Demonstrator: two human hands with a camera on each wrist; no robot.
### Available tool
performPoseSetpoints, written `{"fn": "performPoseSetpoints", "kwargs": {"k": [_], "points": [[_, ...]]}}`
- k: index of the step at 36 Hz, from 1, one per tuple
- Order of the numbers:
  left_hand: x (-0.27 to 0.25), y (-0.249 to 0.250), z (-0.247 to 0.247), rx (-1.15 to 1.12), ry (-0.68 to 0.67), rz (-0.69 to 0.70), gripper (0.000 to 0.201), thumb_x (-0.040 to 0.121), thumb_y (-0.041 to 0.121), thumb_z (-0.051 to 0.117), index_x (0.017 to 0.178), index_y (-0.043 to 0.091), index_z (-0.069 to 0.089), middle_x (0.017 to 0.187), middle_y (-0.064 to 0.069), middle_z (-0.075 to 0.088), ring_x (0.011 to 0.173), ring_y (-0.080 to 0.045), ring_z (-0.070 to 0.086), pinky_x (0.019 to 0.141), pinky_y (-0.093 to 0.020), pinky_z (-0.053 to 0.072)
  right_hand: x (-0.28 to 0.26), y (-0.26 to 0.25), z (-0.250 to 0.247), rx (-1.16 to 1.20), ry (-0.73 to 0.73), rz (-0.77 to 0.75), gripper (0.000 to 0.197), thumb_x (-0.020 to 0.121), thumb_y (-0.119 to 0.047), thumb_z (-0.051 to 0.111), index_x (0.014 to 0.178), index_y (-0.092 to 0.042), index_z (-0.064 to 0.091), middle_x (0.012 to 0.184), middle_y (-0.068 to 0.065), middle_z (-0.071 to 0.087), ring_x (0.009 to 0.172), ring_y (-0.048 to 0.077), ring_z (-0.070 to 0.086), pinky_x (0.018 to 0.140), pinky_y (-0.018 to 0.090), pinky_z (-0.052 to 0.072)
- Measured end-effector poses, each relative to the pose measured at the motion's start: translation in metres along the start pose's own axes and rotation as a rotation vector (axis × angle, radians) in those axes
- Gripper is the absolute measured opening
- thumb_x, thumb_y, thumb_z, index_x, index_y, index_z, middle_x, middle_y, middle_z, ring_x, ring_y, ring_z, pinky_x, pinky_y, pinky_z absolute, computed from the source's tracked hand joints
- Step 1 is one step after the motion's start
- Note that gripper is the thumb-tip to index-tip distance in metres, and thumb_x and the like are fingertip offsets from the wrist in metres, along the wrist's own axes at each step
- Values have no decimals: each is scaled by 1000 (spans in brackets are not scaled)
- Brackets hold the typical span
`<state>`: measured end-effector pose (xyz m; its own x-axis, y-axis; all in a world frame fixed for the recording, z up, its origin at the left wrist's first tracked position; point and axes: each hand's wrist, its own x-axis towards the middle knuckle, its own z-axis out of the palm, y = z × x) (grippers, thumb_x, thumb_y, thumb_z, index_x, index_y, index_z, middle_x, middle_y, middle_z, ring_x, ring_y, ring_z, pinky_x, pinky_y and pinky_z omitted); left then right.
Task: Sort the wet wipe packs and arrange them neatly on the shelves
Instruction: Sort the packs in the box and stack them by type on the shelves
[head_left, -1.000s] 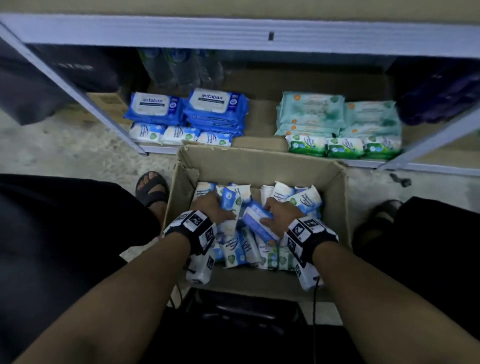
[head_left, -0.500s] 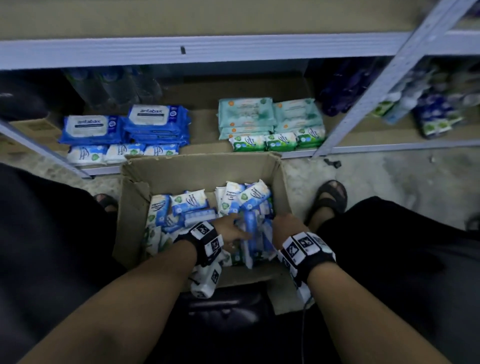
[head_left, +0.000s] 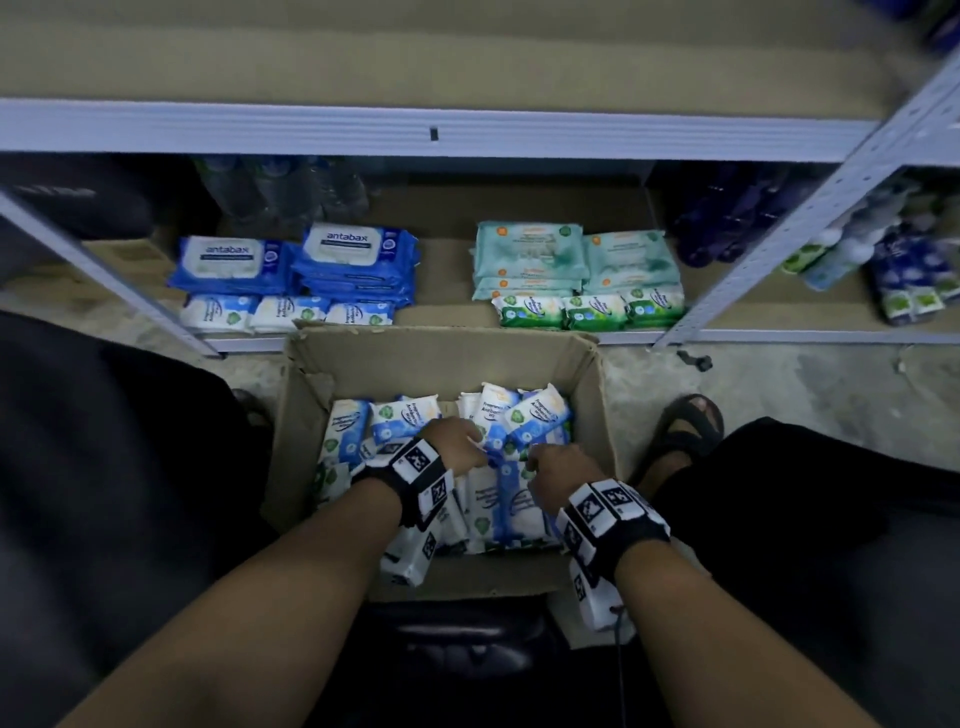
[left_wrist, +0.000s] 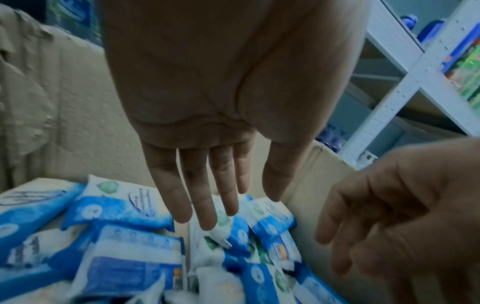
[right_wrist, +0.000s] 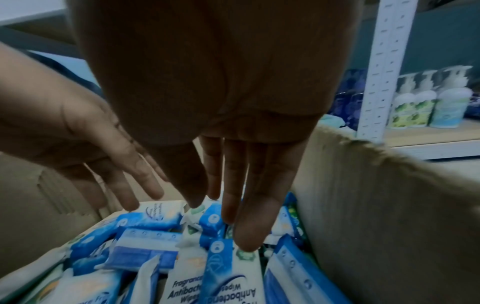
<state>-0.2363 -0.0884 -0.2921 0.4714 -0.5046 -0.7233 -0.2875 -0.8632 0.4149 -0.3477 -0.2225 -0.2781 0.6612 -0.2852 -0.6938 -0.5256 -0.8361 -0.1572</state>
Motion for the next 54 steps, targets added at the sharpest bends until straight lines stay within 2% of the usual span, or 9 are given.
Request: {"fn": "performPoseSetpoints", "kwargs": {"k": [3, 6, 17, 25, 28, 34, 37, 44, 54], "points": [[-7, -19, -15, 14, 46, -14, 20, 95, 34, 59, 110, 20, 61, 114, -12, 58, 121, -29, 55, 87, -28, 42, 11, -15, 5, -12, -51, -59, 35, 94, -19, 59, 128, -13, 58, 128, 12, 58, 116, 27, 57, 92, 35, 52], [-13, -48, -23, -5, 82, -95, 43, 96, 36, 57, 136, 21, 53, 143, -4, 50, 125, -26, 50, 97, -30, 43, 22, -29, 9, -25, -97, -98, 38, 93, -26, 62, 129, -15, 56, 131, 11, 57, 118, 28, 55, 94, 34, 50], [-38, -137, -25, -12, 58, -231, 48, 95, 30, 62, 138, 14, 50, 141, -6, 51, 125, -25, 51, 103, -36, 44, 68, -83, 42, -42, -177, -247, 27, 89, -30, 67, 110, -14, 68, 119, 9, 65, 106, 27, 62, 89, 32, 52], [-49, -142, -42, 81, 735, 27, 26, 83, 5, 65, 108, 14, 69, 108, -12, 67, 101, -37, 57, 79, -44, 51, 99, -120, 63, -36, -301, -376, 33, 86, -33, 71, 116, -18, 67, 121, 5, 65, 105, 27, 62, 82, 30, 51], [-49, -152, -46, 205, 862, -82, 37, 78, 7, 65, 114, 17, 65, 118, -10, 60, 104, -37, 49, 80, -46, 42, 107, -132, 73, -21, -308, -411, 37, 86, -35, 70, 120, -21, 65, 120, 2, 65, 109, 26, 62, 87, 31, 51], [-48, -180, -39, -155, 737, -280, 71, 90, 6, 54, 154, 23, 26, 150, -12, 35, 127, -37, 45, 94, -46, 47, 116, -149, 89, 80, -311, -462, 46, 91, -30, 65, 134, -15, 57, 131, 9, 59, 120, 26, 56, 98, 34, 48], [-50, -184, -38, -162, 743, -244, 64, 95, 13, 51, 154, 27, 29, 145, -11, 46, 115, -35, 55, 80, -45, 54, 119, -157, 99, 64, -297, -461, 43, 92, -30, 62, 132, -13, 56, 127, 12, 60, 114, 30, 58, 92, 36, 51], [-55, -195, -43, -309, 792, -156, 53, 95, 37, 49, 148, 29, 42, 130, -3, 61, 107, -19, 61, 83, -35, 54, 120, -178, 112, 17, -351, -412, 41, 87, -27, 69, 123, -12, 58, 117, 13, 65, 105, 33, 63, 88, 40, 55], [-57, -198, -42, -407, 750, -159, 56, 96, 25, 60, 147, 38, 40, 129, -1, 62, 104, -17, 64, 82, -40, 57, 120, -187, 104, 24, -436, -411, 33, 90, -42, 64, 81, -10, 60, 86, 9, 60, 84, 27, 60, 63, 29, 44]]}}
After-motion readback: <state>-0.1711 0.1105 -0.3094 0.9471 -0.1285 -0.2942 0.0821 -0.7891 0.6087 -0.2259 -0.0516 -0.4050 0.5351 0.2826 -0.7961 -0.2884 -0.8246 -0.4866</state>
